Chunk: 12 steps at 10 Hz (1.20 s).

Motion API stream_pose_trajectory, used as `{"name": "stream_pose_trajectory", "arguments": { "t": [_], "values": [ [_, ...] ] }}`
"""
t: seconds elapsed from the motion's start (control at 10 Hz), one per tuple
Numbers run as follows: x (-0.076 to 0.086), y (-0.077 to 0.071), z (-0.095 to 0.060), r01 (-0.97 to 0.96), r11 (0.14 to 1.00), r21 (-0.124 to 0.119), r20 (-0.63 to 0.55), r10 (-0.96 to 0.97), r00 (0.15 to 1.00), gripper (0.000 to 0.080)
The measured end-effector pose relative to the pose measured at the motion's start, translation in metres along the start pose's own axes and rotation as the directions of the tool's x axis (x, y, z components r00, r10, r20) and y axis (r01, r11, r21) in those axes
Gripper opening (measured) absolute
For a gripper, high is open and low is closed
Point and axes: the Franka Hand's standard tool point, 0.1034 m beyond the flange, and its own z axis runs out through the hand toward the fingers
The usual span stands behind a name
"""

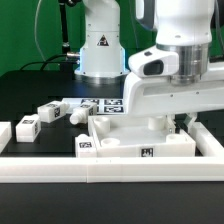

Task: Assemble one leg

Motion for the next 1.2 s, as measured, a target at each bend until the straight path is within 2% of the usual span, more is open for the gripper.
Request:
{"name": "stream_pose_trajectory", "arguments": {
  "t": [0.1, 0.2, 0.7, 0.8, 0.9, 1.0, 1.2],
  "values": [
    [0.010, -0.006, 0.000, -0.024, 1.000, 0.003, -0.013, 0.024, 1.000, 0.0054],
    [0.014, -0.005, 0.000, -0.032, 0.999, 0.000, -0.016, 0.032, 0.999, 0.0054],
    [0.018, -0.001, -0.005, -0.014, 1.000, -0.003, -0.010, 0.014, 1.000, 0.0055],
    [0.017, 0.002, -0.014, -0.008, 1.000, -0.006, -0.007, 0.008, 1.000, 0.0272],
    [0.016, -0.002, -0.030, 0.002, 1.000, -0.005, -0.006, -0.002, 1.000, 0.0411],
    [0.017, 0.000, -0.041, 0.023, 1.000, -0.003, -0.008, -0.023, 1.000, 0.0585],
    [0.016, 0.007, -0.071, 0.051, 0.999, -0.005, -0.013, -0.051, 0.999, 0.0585]
  ]
}}
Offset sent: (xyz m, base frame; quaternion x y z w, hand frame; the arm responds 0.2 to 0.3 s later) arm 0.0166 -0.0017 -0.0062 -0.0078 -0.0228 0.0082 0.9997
